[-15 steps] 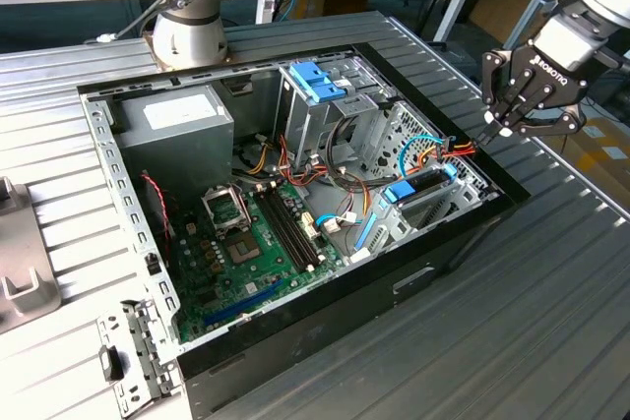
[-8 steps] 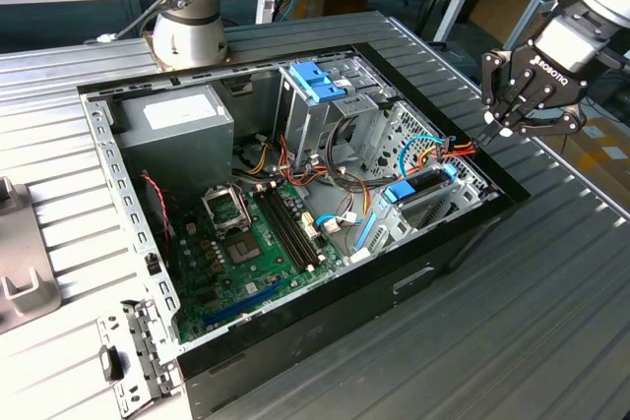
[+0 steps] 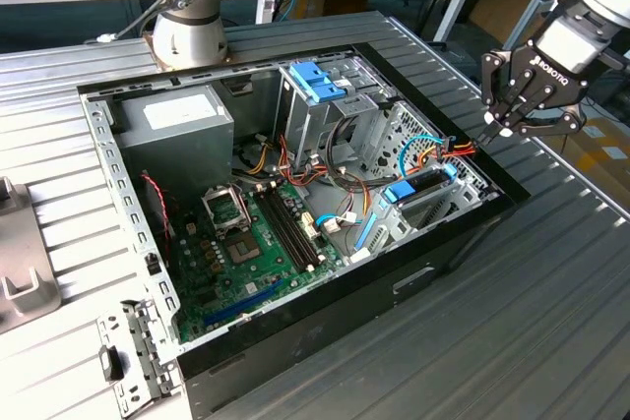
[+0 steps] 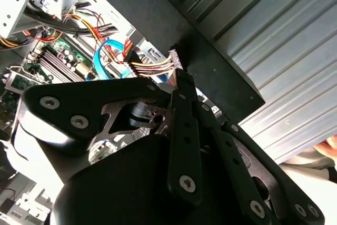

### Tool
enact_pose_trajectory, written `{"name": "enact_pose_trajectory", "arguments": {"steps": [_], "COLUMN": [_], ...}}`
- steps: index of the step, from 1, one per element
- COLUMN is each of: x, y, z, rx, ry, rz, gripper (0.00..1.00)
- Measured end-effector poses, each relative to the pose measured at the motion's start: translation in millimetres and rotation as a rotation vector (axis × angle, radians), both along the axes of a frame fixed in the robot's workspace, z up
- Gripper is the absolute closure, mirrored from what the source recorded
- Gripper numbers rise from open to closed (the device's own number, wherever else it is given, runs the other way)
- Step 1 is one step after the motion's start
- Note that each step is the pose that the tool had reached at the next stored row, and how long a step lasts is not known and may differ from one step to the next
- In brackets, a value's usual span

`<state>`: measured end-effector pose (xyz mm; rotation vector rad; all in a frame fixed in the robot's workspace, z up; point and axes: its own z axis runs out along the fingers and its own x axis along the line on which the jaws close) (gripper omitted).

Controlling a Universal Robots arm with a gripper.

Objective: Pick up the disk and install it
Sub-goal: 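Insert the first disk wire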

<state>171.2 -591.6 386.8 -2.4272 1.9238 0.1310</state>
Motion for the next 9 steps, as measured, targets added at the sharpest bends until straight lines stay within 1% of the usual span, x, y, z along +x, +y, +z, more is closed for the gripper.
{"name": "enact_pose_trajectory", "arguments": {"steps": [9], "x": [0.0], "y": [0.0], "z": [0.0], "rx": [-0.0001], "ry": [0.0000], "rz": [0.025], "gripper": [0.90]}}
